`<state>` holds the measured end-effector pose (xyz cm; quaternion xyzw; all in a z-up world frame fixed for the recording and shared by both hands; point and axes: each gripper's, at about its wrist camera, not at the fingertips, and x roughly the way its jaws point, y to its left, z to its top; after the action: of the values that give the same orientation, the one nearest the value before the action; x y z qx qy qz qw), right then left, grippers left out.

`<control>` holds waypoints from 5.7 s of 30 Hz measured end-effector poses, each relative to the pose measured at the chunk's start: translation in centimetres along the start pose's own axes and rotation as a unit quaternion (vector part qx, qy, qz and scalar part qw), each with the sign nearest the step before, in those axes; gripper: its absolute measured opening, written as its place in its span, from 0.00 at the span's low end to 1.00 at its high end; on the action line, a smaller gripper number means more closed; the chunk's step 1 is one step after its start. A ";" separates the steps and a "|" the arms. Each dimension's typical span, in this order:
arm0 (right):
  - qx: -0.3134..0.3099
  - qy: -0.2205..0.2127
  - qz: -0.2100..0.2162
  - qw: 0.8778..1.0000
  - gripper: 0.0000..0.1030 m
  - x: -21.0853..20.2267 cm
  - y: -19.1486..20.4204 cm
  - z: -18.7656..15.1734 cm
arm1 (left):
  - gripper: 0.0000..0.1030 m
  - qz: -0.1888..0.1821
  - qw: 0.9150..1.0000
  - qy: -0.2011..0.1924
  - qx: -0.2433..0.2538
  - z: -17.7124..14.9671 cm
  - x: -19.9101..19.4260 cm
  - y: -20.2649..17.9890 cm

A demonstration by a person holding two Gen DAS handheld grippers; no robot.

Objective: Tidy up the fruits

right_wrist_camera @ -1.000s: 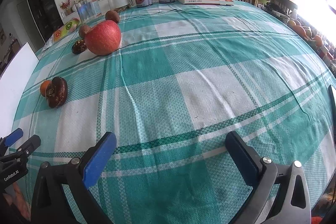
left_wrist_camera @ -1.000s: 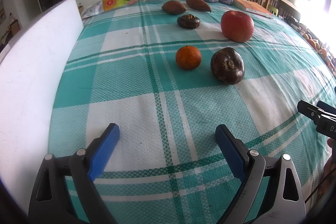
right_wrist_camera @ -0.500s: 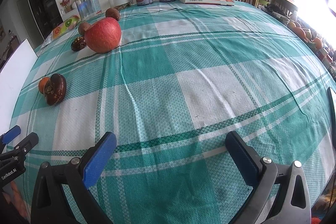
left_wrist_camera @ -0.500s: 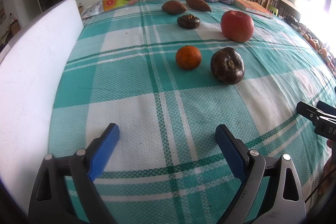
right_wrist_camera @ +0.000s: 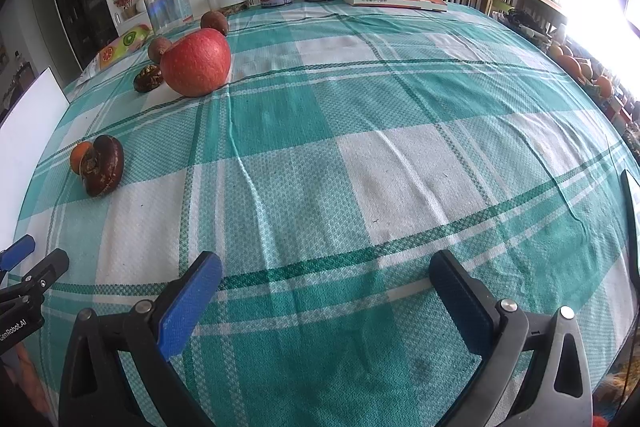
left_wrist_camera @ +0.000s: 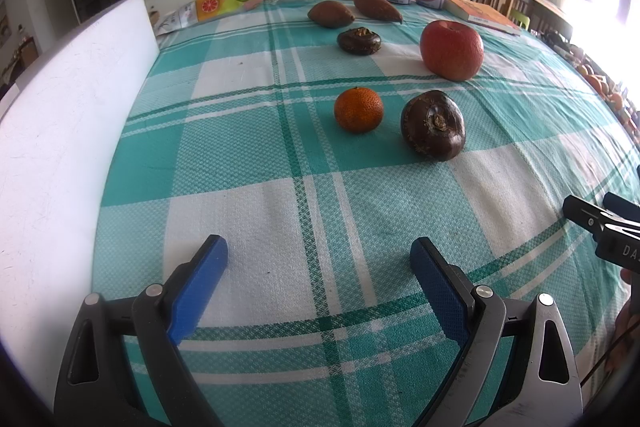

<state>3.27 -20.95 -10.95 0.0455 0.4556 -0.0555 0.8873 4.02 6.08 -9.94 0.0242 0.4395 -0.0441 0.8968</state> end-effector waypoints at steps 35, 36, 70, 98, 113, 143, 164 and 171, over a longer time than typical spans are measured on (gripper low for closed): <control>-0.001 0.001 -0.001 1.000 1.00 0.0 0.1 0.0 | 0.91 0.000 1.000 0.000 0.000 0.0 0.0 0.0; -0.001 0.001 -0.002 1.000 1.00 0.0 0.1 0.0 | 0.91 0.000 1.000 0.000 0.000 0.0 0.0 0.0; -0.099 -0.039 0.168 0.980 0.47 -0.7 6.5 3.2 | 0.91 -0.070 0.996 0.012 -0.049 3.1 -4.0 3.2; -0.045 -0.024 0.173 0.984 0.48 0.9 3.1 2.3 | 0.41 -0.076 0.970 0.148 -0.177 26.0 18.5 1.9; 0.063 -0.021 0.285 0.956 0.47 0.8 0.0 2.3 | 0.41 -0.158 0.979 0.096 -0.087 21.1 -2.3 3.9; -0.274 0.008 0.446 0.852 0.47 -15.5 28.3 -2.1 | 0.41 0.067 0.985 0.040 -0.157 -2.6 -15.6 22.8; -0.333 -0.037 0.376 0.864 0.82 -14.9 33.9 -3.5 | 0.81 0.081 0.974 0.001 -0.212 -4.1 -15.4 24.7; -0.253 -0.110 0.288 0.917 0.94 -12.1 22.9 -1.3 | 0.81 0.038 0.979 -0.065 -0.191 -1.0 -17.5 20.0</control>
<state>-1.56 2.54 -1.14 -0.0579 0.3214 0.3145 0.8913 -5.46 27.13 3.39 -0.1337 0.3793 0.0730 0.9127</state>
